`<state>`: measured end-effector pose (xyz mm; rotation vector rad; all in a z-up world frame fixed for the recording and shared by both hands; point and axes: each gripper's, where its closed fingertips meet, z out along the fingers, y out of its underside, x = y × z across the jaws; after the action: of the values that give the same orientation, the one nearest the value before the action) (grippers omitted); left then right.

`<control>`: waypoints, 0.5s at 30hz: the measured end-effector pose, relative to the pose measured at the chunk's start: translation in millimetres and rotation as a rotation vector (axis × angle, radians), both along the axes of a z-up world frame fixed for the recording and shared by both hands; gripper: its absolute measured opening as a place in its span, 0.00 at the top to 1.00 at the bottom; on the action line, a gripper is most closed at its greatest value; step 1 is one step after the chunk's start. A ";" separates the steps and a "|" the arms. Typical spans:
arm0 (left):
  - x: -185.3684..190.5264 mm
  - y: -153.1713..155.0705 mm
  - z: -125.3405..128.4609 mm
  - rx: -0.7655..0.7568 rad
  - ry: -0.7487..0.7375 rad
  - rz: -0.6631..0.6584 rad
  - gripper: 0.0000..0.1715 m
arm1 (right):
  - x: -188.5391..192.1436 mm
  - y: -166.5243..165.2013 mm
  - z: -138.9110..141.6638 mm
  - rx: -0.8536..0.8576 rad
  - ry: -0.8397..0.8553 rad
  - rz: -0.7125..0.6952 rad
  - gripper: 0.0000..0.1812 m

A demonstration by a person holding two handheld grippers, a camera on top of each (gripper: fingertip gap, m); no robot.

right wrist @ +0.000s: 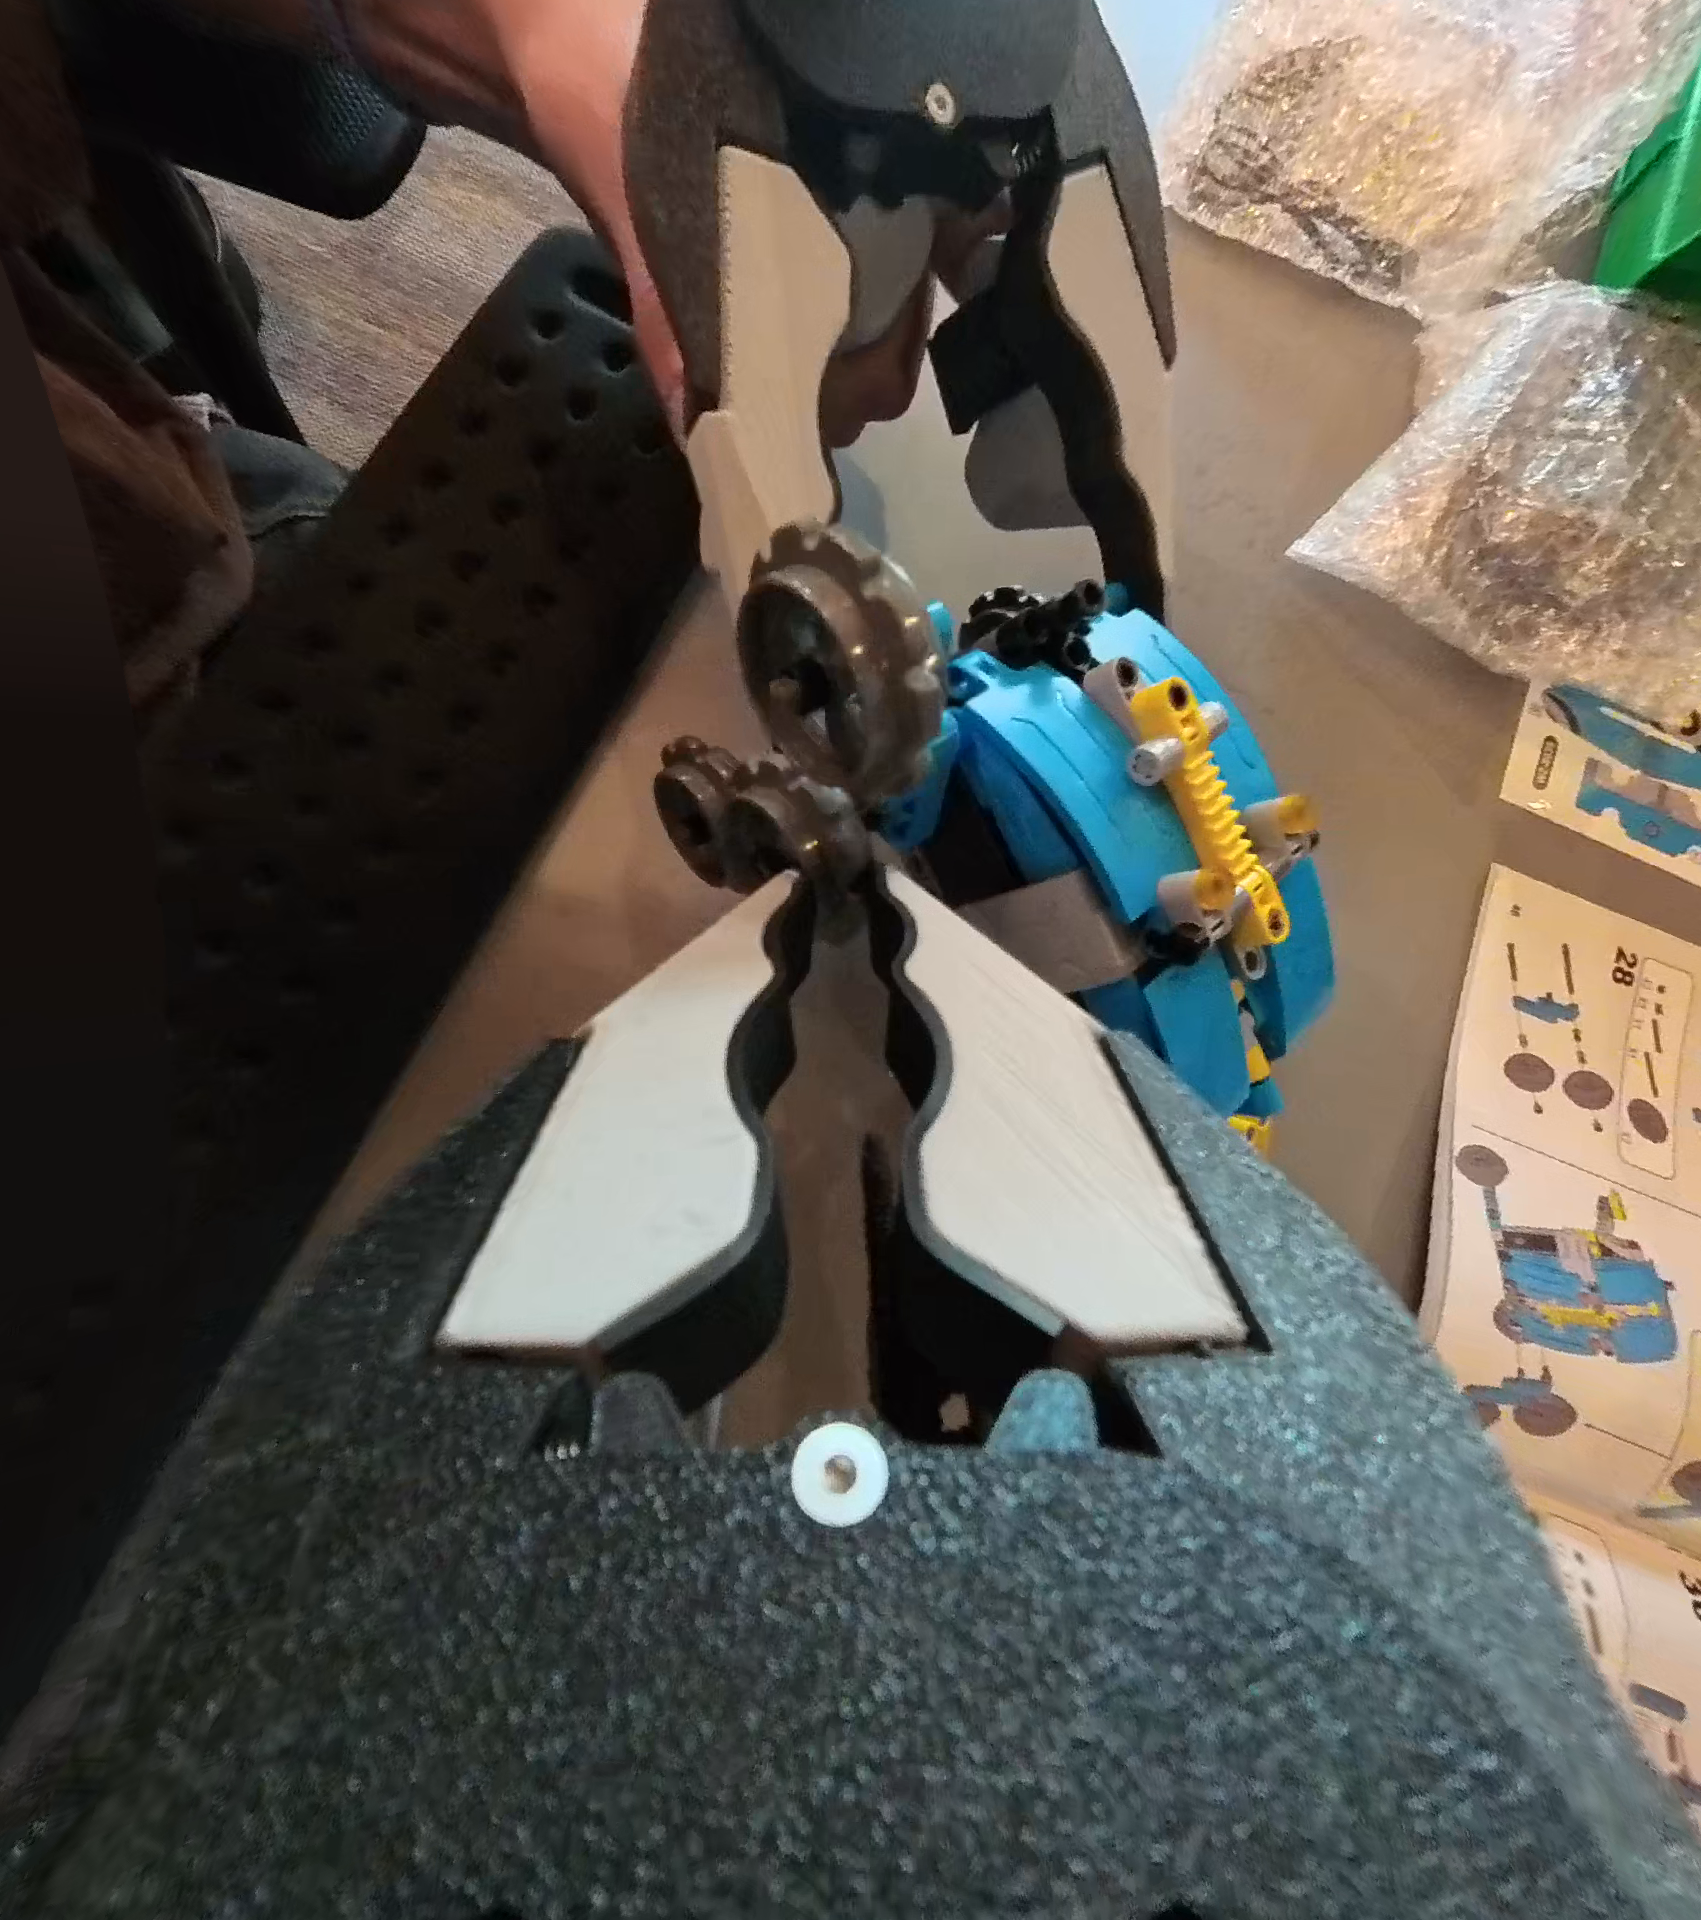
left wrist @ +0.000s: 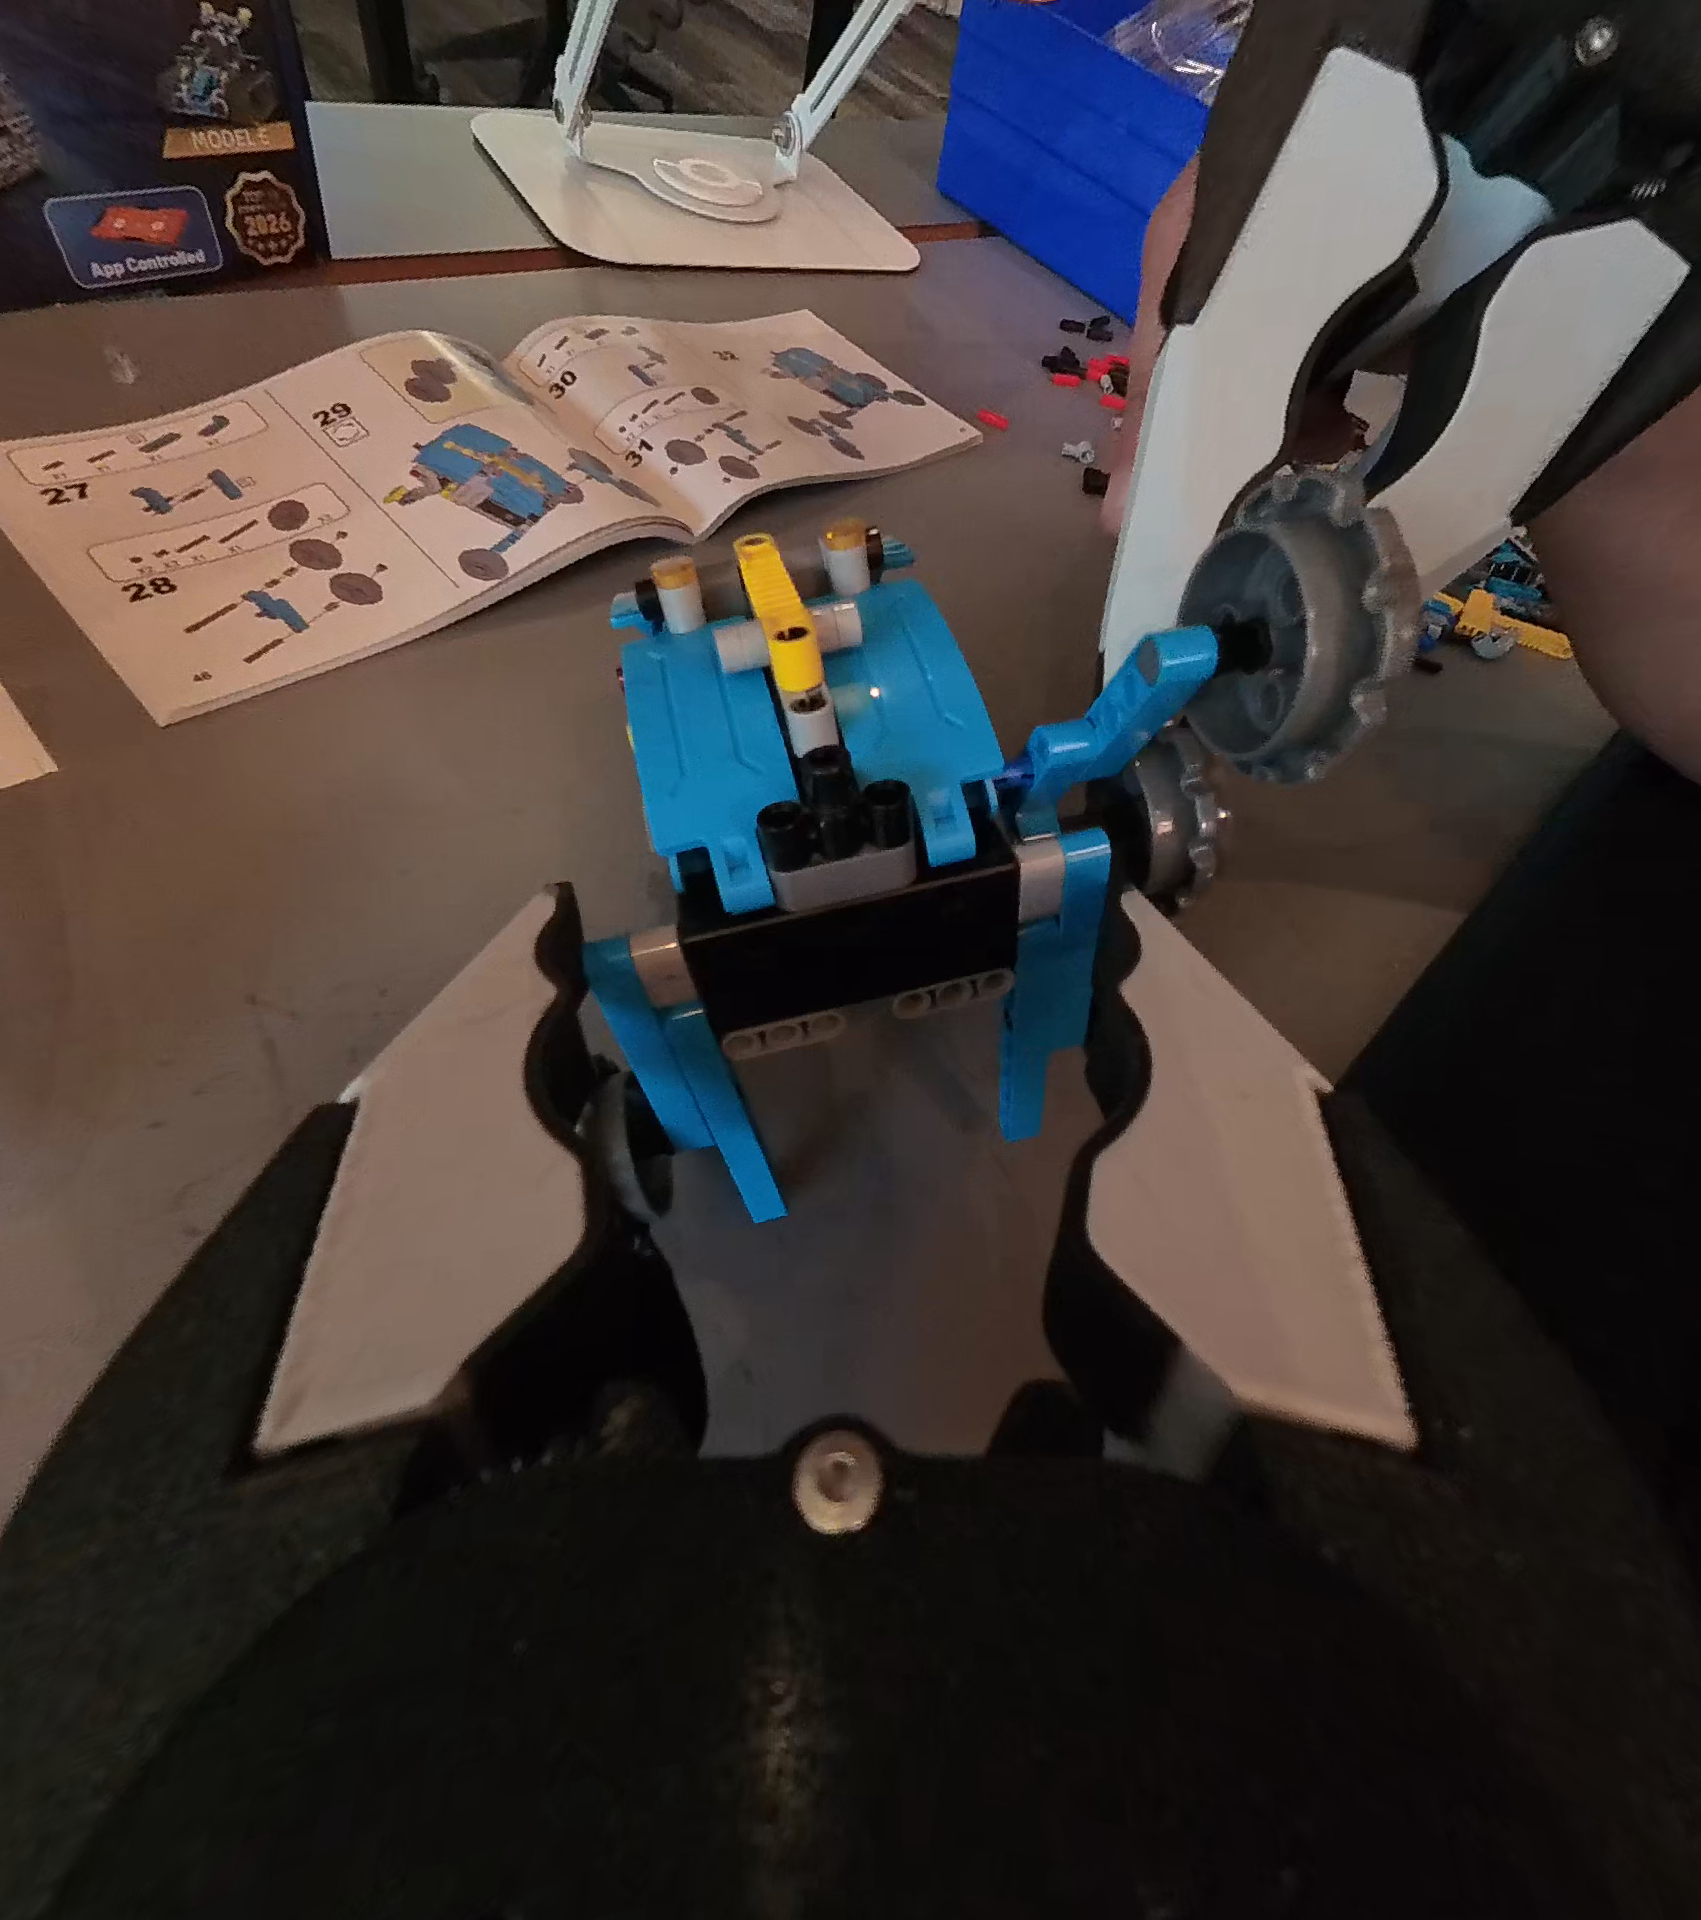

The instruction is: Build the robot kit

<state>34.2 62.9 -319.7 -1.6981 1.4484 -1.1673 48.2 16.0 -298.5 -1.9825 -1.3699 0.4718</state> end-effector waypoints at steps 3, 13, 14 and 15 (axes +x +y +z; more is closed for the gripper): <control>-0.2 -0.3 0.1 -0.004 0.000 -0.005 0.43 | -0.1 0.4 0.5 0.017 -0.020 0.001 0.94; 1.5 -2.1 -0.1 0.008 0.007 0.000 0.43 | -4.8 -2.6 2.2 0.064 -0.129 0.038 0.94; 1.6 -2.1 -0.3 0.010 0.009 0.001 0.43 | -4.9 -2.5 2.1 0.064 -0.127 0.043 0.95; 1.5 -2.2 -0.6 0.012 0.011 -0.002 0.43 | -3.6 -2.1 2.2 0.064 -0.132 0.048 0.94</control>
<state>35.6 60.8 -320.4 -1.6975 1.4607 -1.1496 44.6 13.8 -296.3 -1.9618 -1.4980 0.3191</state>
